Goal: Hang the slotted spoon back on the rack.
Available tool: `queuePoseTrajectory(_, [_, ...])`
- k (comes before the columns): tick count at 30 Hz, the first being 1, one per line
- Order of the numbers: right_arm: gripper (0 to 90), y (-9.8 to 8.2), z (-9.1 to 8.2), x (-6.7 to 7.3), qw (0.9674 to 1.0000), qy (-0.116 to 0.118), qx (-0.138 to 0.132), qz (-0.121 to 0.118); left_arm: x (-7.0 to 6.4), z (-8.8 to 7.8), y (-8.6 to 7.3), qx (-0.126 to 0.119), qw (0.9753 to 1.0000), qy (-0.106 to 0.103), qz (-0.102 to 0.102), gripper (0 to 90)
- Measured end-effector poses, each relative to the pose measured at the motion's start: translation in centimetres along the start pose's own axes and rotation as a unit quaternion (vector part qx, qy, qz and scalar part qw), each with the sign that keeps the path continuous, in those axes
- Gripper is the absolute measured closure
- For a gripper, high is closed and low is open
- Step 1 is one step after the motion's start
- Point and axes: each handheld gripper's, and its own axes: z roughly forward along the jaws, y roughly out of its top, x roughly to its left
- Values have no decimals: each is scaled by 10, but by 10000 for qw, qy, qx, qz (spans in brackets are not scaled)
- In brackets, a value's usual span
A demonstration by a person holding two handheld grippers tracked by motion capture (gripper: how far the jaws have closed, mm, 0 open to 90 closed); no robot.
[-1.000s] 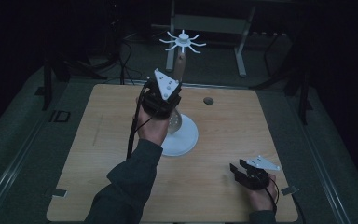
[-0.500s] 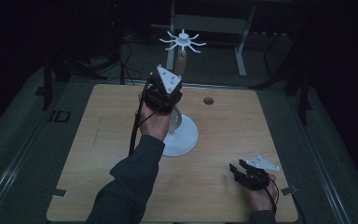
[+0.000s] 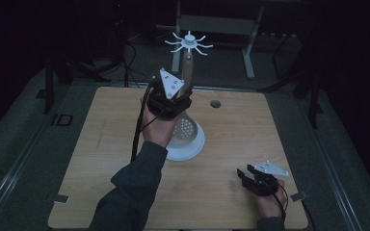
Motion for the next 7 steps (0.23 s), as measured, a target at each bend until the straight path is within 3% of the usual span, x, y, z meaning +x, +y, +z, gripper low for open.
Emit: queuePoseTrajectory(7, [505,0,0,-1,10000,-10,27,22,0,-12,-3,-96,9999,-125,29,447])
